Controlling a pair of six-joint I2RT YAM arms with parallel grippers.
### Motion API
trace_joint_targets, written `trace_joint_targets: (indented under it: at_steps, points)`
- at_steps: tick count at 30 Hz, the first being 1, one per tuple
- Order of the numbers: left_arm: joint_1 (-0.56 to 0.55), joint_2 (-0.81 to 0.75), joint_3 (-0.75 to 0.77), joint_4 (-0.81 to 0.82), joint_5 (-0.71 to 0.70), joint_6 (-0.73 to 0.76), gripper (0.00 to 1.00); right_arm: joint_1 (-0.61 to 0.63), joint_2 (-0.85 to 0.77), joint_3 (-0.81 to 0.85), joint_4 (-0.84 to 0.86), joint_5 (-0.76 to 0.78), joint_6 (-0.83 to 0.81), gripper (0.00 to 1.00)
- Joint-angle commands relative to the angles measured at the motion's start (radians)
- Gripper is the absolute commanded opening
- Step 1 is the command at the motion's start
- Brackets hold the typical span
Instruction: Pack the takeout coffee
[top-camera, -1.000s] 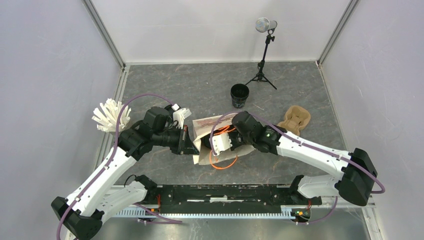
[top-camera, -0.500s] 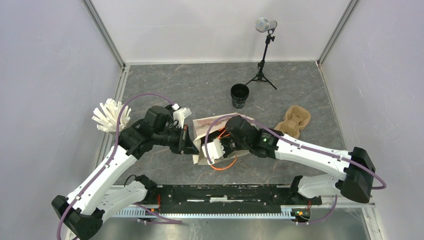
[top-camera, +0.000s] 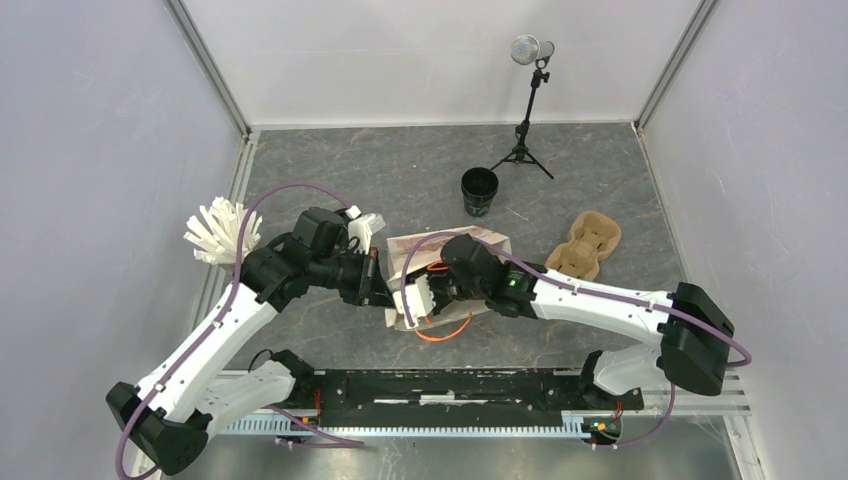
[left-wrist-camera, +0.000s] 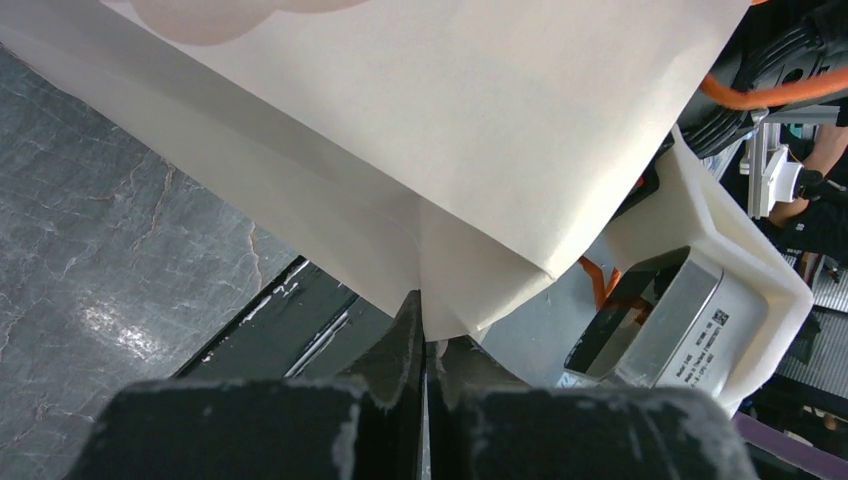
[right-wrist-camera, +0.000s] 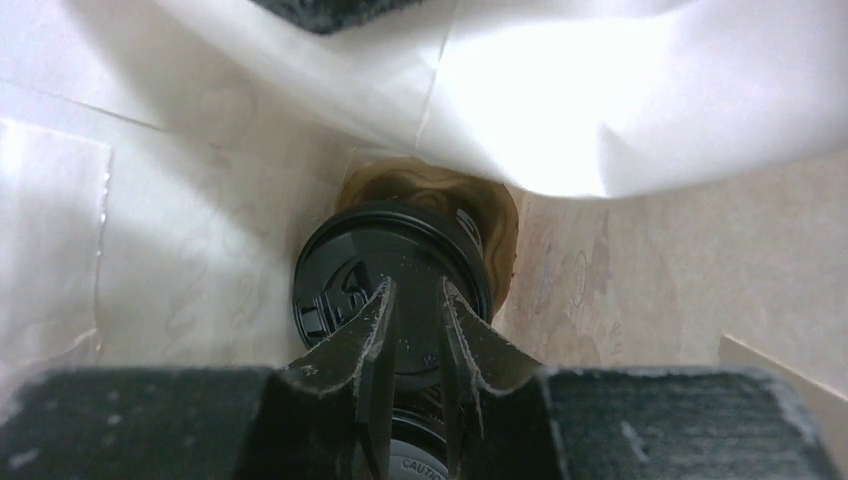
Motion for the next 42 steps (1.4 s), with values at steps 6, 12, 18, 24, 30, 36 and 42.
trace_joint_targets:
  at_steps: [6, 12, 18, 24, 30, 36, 42]
  points:
    - [-0.005, 0.026, 0.050, 0.001, 0.008, 0.047, 0.02, 0.003, 0.032, -0.046, 0.169, -0.038, 0.021, 0.24]
    - [-0.004, 0.029, 0.053, 0.003, 0.009, 0.045, 0.02, 0.003, 0.042, -0.071, 0.254, -0.029, 0.033, 0.23]
    - [-0.005, 0.026, 0.053, 0.006, 0.010, 0.038, 0.02, 0.004, 0.052, -0.107, 0.318, -0.013, 0.036, 0.23]
    - [-0.004, 0.017, 0.049, 0.006, 0.010, 0.037, 0.02, 0.003, 0.048, -0.137, 0.358, 0.002, 0.040, 0.23]
    - [-0.004, 0.026, 0.054, 0.006, 0.007, 0.042, 0.02, 0.003, -0.033, -0.153, 0.301, 0.027, 0.001, 0.19]
    - [-0.004, 0.031, 0.059, 0.006, 0.007, 0.049, 0.02, -0.005, -0.104, -0.209, 0.244, 0.044, -0.039, 0.02]
    - [-0.005, 0.028, 0.062, 0.006, 0.009, 0.046, 0.02, -0.035, -0.095, -0.234, 0.265, 0.030, -0.080, 0.00]
